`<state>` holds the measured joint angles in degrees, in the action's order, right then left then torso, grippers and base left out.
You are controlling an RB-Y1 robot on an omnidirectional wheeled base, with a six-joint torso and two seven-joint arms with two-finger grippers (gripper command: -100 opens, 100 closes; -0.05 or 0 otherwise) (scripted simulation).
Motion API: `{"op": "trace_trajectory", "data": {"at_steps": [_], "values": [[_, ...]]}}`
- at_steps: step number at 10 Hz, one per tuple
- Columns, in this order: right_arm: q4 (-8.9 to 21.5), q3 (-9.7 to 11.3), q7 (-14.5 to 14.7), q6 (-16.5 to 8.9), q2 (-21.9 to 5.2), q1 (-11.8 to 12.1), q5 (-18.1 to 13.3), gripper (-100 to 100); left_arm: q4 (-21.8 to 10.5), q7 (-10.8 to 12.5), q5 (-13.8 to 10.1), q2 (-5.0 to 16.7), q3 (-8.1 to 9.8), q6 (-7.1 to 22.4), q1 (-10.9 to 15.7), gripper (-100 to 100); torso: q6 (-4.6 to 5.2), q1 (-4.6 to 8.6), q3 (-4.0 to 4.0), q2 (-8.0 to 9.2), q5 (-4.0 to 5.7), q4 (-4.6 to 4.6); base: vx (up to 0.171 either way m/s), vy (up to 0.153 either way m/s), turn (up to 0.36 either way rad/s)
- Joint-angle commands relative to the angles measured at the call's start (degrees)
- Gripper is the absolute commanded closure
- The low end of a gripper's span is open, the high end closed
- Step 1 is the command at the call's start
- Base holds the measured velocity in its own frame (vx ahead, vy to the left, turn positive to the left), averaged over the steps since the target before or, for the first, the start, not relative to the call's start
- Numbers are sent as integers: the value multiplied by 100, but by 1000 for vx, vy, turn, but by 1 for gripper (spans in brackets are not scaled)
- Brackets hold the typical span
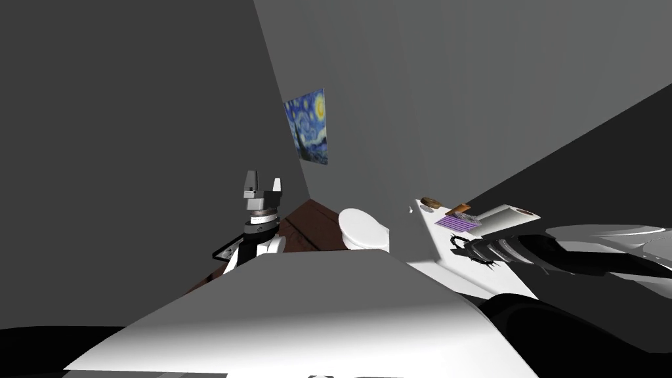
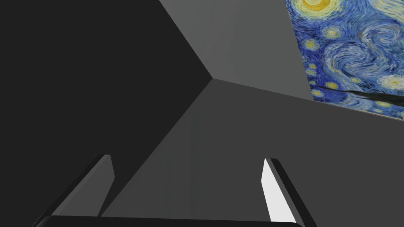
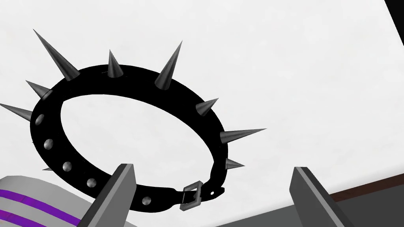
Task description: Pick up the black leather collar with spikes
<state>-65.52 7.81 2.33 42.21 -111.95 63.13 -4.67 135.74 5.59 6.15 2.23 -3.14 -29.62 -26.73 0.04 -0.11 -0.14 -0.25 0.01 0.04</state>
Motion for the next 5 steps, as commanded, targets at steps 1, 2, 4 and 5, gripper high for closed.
{"op": "trace_trajectory", "data": {"at_steps": [1, 2, 4, 5], "values": [[-51, 286, 157, -40, -61, -228, 224, -100, 0, 0, 0, 0, 0, 0, 0, 0, 0, 0, 0, 0, 0, 0, 19, 3, 7], [-51, 324, 157, -40, -61, -228, 224, -100, 0, 0, 0, 0, 0, 0, 0, 0, 1, 0, 7, 12, 0, -3, 0, 0, 0], [-51, 452, 157, -40, -61, -228, 224, -100, 0, 0, 0, 0, 0, 0, 1, 0, 4, 2, 17, 28, 1, -7, -7, -1, 1], [-60, 350, 97, -53, -32, -201, 140, -100, 0, 0, 0, 0, 0, 0, 1, 0, 6, 4, 17, 30, 3, -6, 0, 0, 0]]}}
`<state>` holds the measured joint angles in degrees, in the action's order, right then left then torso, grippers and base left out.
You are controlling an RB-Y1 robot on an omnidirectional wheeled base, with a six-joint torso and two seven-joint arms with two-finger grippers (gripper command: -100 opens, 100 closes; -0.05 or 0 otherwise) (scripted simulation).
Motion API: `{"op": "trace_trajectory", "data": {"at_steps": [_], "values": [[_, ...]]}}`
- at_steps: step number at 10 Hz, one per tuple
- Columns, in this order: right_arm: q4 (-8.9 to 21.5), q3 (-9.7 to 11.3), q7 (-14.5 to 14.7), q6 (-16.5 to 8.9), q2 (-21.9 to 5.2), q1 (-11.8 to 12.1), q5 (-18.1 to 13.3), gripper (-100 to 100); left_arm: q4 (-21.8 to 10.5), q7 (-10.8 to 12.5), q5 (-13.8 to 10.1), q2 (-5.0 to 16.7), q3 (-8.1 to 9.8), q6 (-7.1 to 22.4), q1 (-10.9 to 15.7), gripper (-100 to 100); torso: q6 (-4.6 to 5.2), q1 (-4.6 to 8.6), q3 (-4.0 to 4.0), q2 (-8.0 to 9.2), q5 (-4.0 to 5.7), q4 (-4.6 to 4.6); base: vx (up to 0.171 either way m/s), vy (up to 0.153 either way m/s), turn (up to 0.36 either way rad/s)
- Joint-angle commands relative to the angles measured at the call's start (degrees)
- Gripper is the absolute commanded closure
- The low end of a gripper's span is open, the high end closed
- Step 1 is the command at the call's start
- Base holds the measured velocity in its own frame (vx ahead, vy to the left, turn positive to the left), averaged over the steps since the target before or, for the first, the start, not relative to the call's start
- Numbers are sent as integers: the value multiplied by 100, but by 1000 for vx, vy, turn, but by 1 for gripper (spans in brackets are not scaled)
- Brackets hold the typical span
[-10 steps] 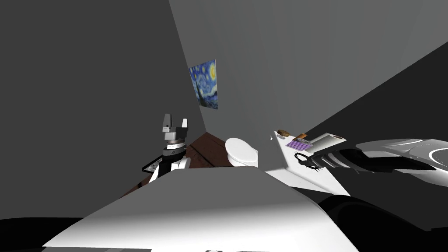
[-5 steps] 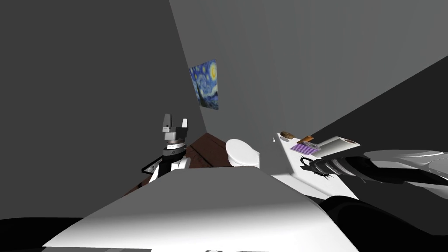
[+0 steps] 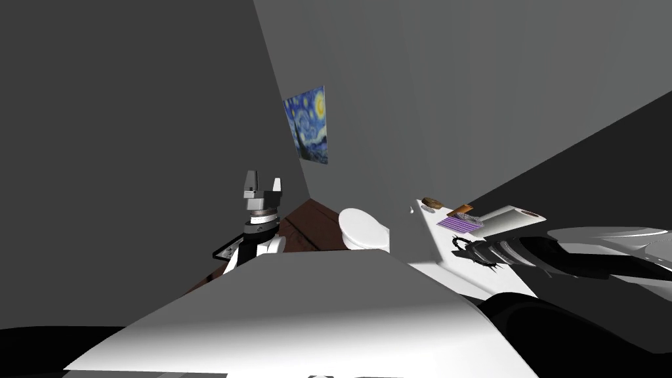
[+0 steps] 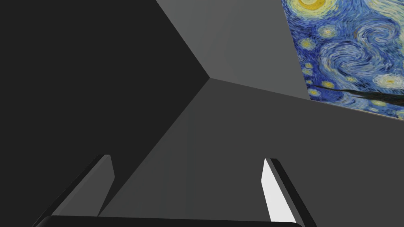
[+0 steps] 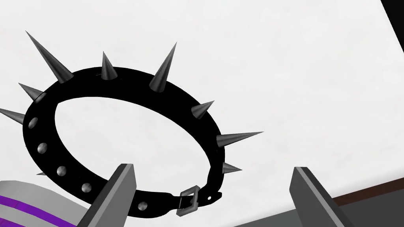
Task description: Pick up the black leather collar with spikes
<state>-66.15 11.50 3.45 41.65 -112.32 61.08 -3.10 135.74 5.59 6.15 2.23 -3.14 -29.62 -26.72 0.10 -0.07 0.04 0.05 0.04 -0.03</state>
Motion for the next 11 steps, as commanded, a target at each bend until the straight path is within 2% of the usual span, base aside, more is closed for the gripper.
{"op": "trace_trajectory", "data": {"at_steps": [1, 5, 6, 7, 9, 10, 11], "values": [[0, 0, 0, 0, 0, 0, 0, 100, 0, 0, 0, 0, 0, 0, 0, 0, 0, 0, 0, 0, 0, 0, 0, 0, 0], [1, 0, -12, 1, 5, 2, 3, 100, 0, 0, 0, 0, 0, 0, 0, 0, -6, 6, -1, -1, 3, 1, 0, 0, 0], [1, 1, -15, 1, 7, 3, 4, 0, 0, 0, 0, 0, 0, 0, 0, 0, -8, 6, -1, -2, 3, 0, 0, 0, 0], [42, 72, -45, 92, -187, -18, 130, 100, 0, 0, 0, 0, 0, 0, 0, 0, -8, 6, -1, -2, 3, 0, -35, -4, -20], [42, 72, -45, 92, -187, -18, 130, 100, 0, 0, 0, 0, 0, 0, 0, 0, -10, 5, 6, 11, 1, -3, -32, -4, -1], [72, 61, -135, 167, -352, -13, 192, 100, 0, 0, 0, 0, 0, 0, 0, 0, -9, 4, 5, 8, 1, -2, -34, 2, -26], [82, 58, -165, 192, -407, -11, 213, 100, 0, 0, 0, 0, 0, 0, 0, 0, -11, 1, 6, 10, -3, -3, -47, 6, -24]]}}
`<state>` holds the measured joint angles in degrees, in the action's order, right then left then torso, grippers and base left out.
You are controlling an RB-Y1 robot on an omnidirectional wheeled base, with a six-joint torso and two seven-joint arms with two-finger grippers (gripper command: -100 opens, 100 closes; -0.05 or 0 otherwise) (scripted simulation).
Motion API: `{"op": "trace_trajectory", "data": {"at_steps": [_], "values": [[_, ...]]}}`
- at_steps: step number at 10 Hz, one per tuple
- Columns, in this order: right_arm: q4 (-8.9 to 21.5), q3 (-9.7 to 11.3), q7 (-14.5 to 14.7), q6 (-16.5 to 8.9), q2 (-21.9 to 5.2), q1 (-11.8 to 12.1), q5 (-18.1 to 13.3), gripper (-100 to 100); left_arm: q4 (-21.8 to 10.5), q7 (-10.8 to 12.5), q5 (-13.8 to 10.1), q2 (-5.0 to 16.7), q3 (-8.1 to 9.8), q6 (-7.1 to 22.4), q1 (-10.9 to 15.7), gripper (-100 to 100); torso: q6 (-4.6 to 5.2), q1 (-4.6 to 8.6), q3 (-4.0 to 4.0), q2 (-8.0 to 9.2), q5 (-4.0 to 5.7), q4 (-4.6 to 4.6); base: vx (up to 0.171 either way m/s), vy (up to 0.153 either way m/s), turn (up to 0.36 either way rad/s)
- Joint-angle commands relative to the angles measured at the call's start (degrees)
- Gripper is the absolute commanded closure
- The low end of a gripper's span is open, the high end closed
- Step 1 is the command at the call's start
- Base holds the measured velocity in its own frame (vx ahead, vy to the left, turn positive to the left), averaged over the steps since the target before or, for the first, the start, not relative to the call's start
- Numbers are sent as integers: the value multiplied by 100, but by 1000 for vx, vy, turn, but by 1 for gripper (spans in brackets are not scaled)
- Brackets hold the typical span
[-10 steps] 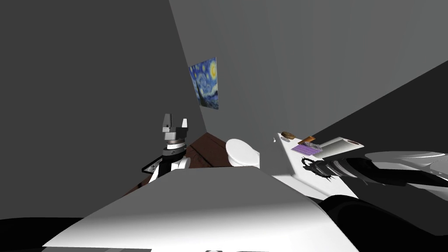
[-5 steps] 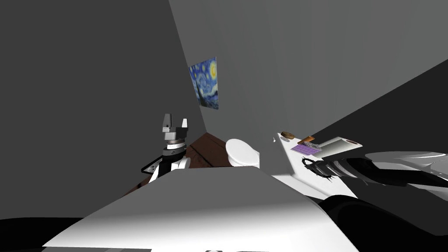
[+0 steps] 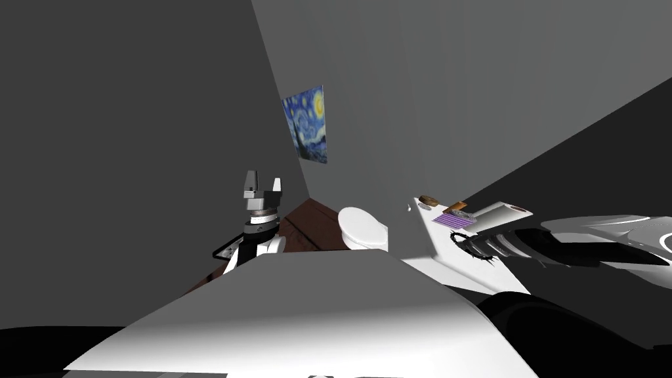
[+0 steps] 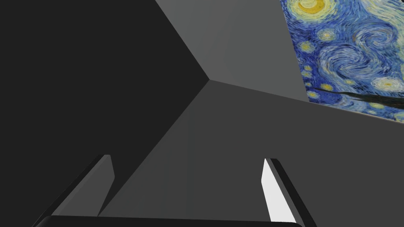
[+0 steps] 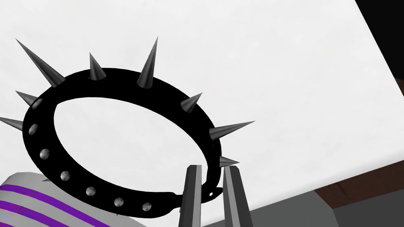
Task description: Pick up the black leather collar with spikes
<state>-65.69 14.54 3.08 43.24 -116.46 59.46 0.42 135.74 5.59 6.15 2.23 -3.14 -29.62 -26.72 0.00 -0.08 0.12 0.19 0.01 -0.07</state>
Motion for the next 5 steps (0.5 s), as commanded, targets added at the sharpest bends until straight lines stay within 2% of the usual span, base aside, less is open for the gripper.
{"op": "trace_trajectory", "data": {"at_steps": [1, 2, 4, 5], "values": [[36, -246, -128, 34, 7, 151, -139, 100, 0, 0, 0, 0, 0, 0, 0, 0, 0, 0, 0, 0, 0, 0, -33, -2, -3], [66, -256, -218, 109, -158, 156, -77, 100, 0, 0, 0, 0, 0, 0, 0, 0, 1, 3, -1, -1, 2, 0, -42, -6, -26], [58, -183, -174, 100, -152, 106, -48, 100, 0, 0, 0, 0, 0, 0, 0, 0, 2, 4, 1, 0, 2, 0, -31, -3, 0], [63, -204, -186, 107, -154, 118, -58, 0, 0, 0, 0, 0, 0, 0, 0, 0, 4, 4, -2, -5, 2, 0, 0, 0, 0]]}}
